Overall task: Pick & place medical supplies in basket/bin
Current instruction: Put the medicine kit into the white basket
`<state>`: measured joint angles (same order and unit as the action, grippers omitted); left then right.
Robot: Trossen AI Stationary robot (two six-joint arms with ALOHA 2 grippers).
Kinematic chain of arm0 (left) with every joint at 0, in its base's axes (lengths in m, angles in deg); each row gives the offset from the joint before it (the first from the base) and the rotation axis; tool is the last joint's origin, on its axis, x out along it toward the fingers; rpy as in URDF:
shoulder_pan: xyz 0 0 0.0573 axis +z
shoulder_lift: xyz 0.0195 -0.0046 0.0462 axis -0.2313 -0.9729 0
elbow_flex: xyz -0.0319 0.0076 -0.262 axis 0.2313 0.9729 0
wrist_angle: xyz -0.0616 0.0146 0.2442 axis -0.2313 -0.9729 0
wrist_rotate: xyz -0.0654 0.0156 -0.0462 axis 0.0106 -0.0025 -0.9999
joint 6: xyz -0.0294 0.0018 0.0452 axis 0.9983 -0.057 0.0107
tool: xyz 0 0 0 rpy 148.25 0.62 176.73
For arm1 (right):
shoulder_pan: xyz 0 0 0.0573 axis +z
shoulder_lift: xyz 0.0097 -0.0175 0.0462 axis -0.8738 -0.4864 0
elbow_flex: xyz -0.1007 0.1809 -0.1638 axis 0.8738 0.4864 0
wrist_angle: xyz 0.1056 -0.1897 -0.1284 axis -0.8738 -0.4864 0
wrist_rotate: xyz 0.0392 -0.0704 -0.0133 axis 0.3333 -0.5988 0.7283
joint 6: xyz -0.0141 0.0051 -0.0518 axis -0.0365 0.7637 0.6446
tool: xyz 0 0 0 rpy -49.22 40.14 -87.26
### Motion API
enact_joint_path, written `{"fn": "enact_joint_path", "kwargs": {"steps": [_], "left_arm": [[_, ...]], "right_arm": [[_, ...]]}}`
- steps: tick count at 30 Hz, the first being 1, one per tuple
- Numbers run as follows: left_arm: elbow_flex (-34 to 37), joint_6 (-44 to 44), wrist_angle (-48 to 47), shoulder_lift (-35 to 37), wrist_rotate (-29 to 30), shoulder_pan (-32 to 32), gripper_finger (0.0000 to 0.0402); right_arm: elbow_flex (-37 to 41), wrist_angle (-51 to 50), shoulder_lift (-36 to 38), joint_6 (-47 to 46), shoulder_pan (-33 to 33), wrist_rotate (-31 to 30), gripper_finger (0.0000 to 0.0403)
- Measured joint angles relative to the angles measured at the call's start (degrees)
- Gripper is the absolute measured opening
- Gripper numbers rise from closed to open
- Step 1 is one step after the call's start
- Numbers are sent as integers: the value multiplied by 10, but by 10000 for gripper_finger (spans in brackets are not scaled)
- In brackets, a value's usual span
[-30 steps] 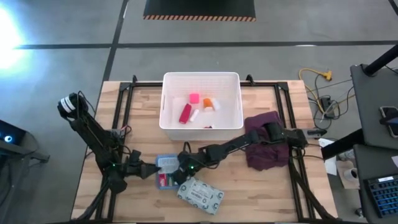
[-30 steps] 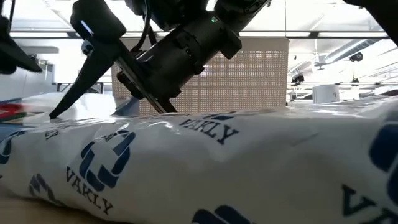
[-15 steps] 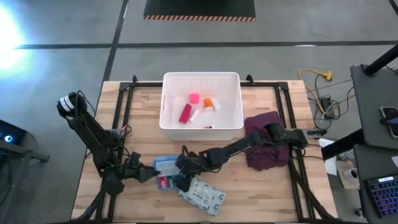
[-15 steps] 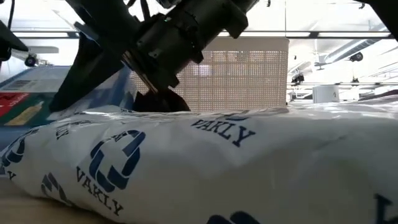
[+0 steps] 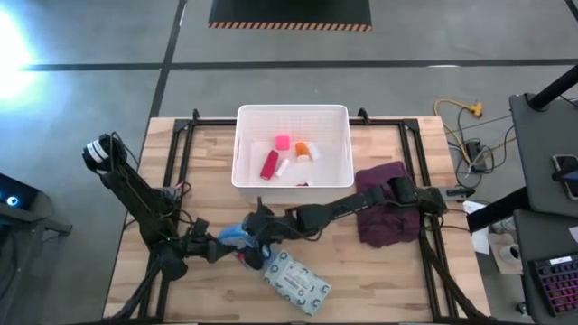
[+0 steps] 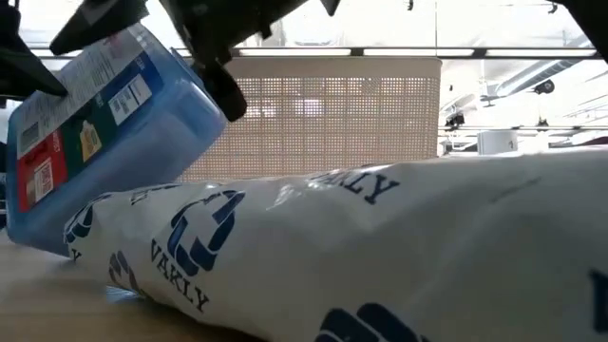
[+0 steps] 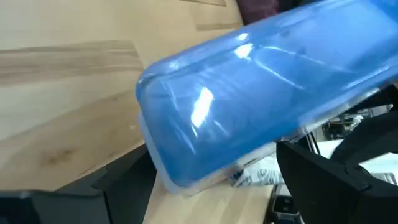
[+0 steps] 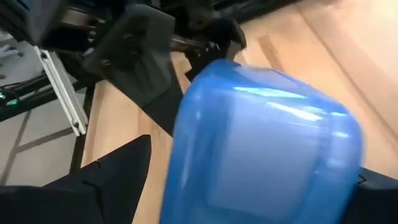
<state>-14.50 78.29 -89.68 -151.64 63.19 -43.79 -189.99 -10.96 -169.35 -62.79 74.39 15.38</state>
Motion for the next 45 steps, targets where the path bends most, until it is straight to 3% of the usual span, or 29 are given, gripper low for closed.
{"fn": "enact_joint_path", "kwargs": {"steps": [5, 13, 19, 24, 27, 31, 33, 35, 39, 43, 45], "left_arm": [[0, -6, -6, 11, 6, 2, 308], [-12, -101, -65, 79, 14, 1, 308], [-64, -122, -191, 134, 13, -28, 308], [-128, -122, -268, 127, 14, -74, 308], [-160, -122, -291, 99, 17, -94, 308], [-192, -122, -309, 57, 52, -98, 308], [-204, -121, -321, 41, 62, -95, 308], [-212, -122, -331, 34, 71, -88, 308], [-217, -122, -338, 39, 74, -76, 308], [-217, -122, -337, 43, 79, -76, 308], [-217, -121, -337, 43, 83, -76, 308]], "right_arm": [[-23, -62, -3, -14, -1, 24, 283], [-31, -113, 9, -30, 1, 33, 154], [-30, -132, 45, -40, 2, 36, 151], [-31, -154, 116, -46, -1, 26, 155], [-31, -189, 176, -41, -1, -47, 159], [-32, -265, 256, -13, -23, -229, 154], [-33, -313, 282, -29, -66, -261, 154], [-32, -355, 290, -50, -123, -232, 155], [-22, -393, 272, -49, -229, -102, 175], [-22, -388, 258, -49, -279, -3, 221], [-22, -384, 256, -44, -283, 11, 248]]}}
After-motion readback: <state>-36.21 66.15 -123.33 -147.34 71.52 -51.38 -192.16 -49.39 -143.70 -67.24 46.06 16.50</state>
